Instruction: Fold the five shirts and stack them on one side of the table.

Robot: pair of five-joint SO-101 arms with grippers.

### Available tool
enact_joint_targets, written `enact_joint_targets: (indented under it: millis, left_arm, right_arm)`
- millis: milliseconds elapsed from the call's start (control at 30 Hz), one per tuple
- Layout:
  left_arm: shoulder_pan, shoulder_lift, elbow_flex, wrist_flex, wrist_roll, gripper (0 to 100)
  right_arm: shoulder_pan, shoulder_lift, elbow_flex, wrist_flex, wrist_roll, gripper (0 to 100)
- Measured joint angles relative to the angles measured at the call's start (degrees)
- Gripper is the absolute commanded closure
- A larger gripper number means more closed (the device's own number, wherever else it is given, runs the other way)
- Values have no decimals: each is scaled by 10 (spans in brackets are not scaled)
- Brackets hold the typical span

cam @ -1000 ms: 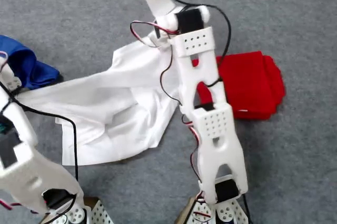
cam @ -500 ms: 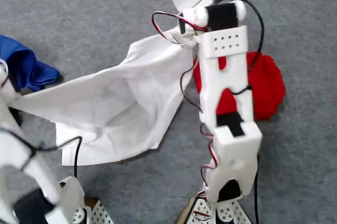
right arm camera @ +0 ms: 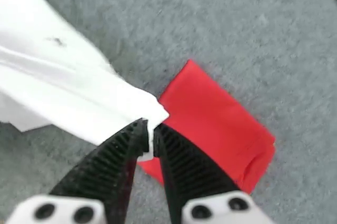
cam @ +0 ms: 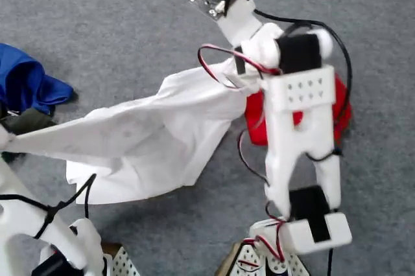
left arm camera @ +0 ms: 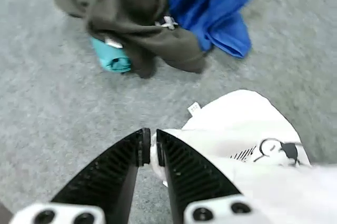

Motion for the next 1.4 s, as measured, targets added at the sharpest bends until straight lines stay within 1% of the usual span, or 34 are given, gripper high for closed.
enact_joint_targets:
  millis: [133, 300, 500, 600, 667, 800, 933, 1033, 1167, 1267, 1400]
  left_arm:
    - [-32, -19, -3, 1, 24, 982]
    - [-69, -113, -10, 1, 63, 982]
    - [-72, -295, -13, 1, 59, 982]
    - [-50, -377, -20, 1, 56, 982]
    - [-40, -408, -18, -6, 55, 982]
    - [-40, -416, 9, -62, 55, 982]
    - [-38, -407, 68, -153, 55, 982]
    - [-37, -383, 75, -198, 62, 981]
    - [-36, -358, 69, -215, 66, 981]
    - [-34, -350, 54, -219, 66, 981]
    - [-33, -348, 20, -219, 68, 981]
  right_arm:
    - [-1, -46, -10, 0, -3, 997]
    - [-1, -97, -57, 0, -3, 997]
    - [-17, -154, -149, 0, -24, 997]
    - [-30, -169, -187, 0, -29, 997]
    - [-33, -170, -209, 0, -29, 997]
    - [-33, -170, -227, -6, -29, 997]
    - [-33, -170, -227, -45, -29, 997]
    - [-33, -171, -227, -86, -29, 997]
    - [-33, -171, -241, -166, -28, 997]
    - [-34, -171, -269, -229, -11, 997]
    - [-58, -176, -282, -300, 0, 997]
